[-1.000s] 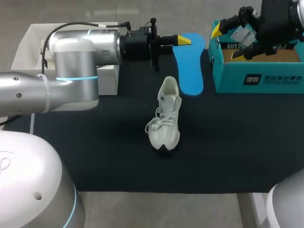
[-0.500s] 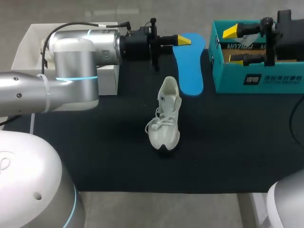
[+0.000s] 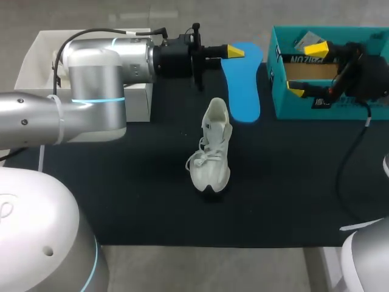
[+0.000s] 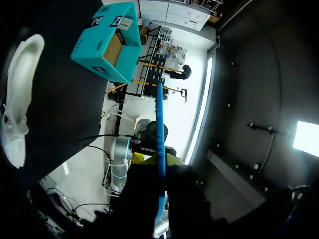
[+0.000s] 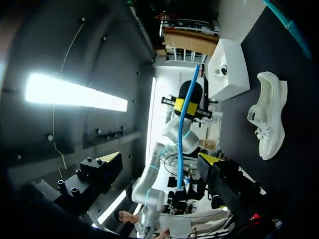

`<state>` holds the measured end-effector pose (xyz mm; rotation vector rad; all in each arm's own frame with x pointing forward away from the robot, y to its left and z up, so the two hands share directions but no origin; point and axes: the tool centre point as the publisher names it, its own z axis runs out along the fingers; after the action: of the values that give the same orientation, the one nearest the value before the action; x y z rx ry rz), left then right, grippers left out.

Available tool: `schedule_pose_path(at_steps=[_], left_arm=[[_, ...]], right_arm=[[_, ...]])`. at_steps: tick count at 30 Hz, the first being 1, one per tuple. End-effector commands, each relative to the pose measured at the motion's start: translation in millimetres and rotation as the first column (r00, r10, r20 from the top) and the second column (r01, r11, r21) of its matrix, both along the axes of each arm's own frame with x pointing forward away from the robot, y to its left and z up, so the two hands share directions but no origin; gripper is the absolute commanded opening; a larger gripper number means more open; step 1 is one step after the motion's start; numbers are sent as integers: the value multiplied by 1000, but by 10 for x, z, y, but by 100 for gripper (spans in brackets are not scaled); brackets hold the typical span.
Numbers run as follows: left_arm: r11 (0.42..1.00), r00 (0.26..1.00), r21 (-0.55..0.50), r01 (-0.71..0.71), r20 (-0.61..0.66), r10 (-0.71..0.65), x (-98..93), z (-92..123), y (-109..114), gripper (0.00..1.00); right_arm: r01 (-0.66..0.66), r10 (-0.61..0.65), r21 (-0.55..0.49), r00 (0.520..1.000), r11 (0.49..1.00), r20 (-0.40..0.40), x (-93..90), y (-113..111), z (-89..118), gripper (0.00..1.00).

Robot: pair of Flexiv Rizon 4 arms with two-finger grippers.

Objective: Take the shoe out of the shoebox, open the shoe tongue, remove and reinsert the insole, then place the shoe into the shoebox

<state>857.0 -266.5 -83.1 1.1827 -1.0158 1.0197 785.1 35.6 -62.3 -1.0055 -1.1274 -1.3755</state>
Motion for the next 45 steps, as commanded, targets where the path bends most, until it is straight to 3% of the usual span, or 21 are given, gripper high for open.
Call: schedule_pose_path(at_steps=[1, 3, 6, 9, 13, 28, 29, 31, 32, 33, 34, 35, 36, 45], left_arm=[[1000, 1000, 1, 2, 0, -2, 8, -4, -6, 0], [1000, 1000, 1, 2, 0, -2, 8, -4, -6, 0], [1000, 1000, 1, 2, 0, -2, 8, -4, -6, 0], [1000, 1000, 1, 2, 0, -2, 8, -4, -6, 0], [1000, 1000, 1, 2, 0, -2, 8, -4, -6, 0], [1000, 1000, 1, 2, 0, -2, 8, -4, -6, 0], [1000, 990, 10, -21, 138, 19, 13, 1, -17, 0], [997, 875, -12, -71, 480, 68, 40, -32, -38, 0], [992, 807, -70, -105, 577, 126, 48, -37, -42, 0], [984, 671, -139, -112, 720, 178, 76, -47, -46, 0], [978, 579, -186, -92, 789, 204, 79, -46, -29, 0], [970, 437, -230, -83, 866, 242, 80, -37, -13, 0], [972, 334, -223, -70, 913, 233, 97, -45, -5, 0], [971, 41, -234, -50, 971, 236, 241, 175, 73, 0]], right_arm=[[-53, 53, -59, 999, 997, 2, 121, 14, -86, 100], [-37, 39, -189, 999, 981, 3, 143, -1, -120, 100], [11, -1, -278, 999, 961, 35, 164, -16, -111, 100], [36, -24, -264, 999, 964, 48, 172, -28, -129, 100], [10, 8, -359, 999, 933, 48, 165, -61, -198, 100], [15, 0, -324, 999, 946, 44, 161, -75, -196, 100], [15, 0, -324, 999, 946, 44, 161, -75, -196, 100], [15, 0, -324, 999, 946, 44, 161, -75, -196, 100], [15, 0, -324, 999, 946, 44, 161, -75, -196, 100], [15, 0, -324, 999, 946, 44, 161, -75, -196, 100], [15, 0, -324, 999, 946, 44, 161, -75, -196, 100], [15, 0, -324, 999, 946, 44, 161, -75, -196, 100], [15, 0, -324, 999, 946, 44, 161, -75, -196, 100], [15, 0, -324, 999, 946, 44, 161, -75, -196, 100]])
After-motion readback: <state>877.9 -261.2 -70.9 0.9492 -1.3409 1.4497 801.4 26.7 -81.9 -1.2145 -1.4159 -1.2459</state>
